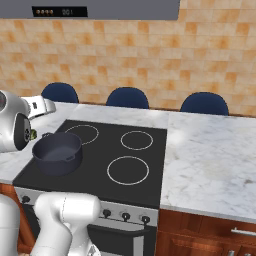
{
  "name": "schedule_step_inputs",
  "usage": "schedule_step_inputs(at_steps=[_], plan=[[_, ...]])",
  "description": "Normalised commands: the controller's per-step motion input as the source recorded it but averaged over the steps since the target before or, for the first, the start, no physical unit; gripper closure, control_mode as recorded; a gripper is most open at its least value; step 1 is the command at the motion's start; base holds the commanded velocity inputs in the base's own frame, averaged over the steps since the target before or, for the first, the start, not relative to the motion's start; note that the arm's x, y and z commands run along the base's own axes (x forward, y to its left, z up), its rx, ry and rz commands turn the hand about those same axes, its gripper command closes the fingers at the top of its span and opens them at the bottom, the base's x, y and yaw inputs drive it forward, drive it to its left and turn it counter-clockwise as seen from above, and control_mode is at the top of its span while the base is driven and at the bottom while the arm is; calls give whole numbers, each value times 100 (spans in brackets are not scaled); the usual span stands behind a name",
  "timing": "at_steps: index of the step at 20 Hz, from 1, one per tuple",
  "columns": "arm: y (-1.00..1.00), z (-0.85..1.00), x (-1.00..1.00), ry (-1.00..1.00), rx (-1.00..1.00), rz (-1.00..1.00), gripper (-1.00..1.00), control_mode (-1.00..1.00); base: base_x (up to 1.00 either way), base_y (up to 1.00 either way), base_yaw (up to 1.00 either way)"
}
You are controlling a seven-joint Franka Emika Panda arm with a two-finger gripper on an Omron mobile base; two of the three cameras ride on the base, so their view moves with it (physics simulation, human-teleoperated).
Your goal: Turn on the burner for the pot on the stove. Wait thirty seconds for the pot to heat up. Then add the broccoli to the pot.
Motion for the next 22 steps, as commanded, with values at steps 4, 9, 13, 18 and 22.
schedule_step_inputs(at_steps=[4, 9, 13, 18, 22], plan=[[0, 0, 0, 0, 0, 0, -100, -100, 0, 0, 0], [0, 0, 0, 0, 0, 0, -100, -100, 0, 0, 0], [0, 0, 0, 0, 0, 0, -100, -100, 0, 0, 0], [0, 0, 0, 0, 0, 0, -100, -100, 0, 0, 0], [0, 0, 0, 0, 0, 0, -100, -100, 0, 0, 0]])
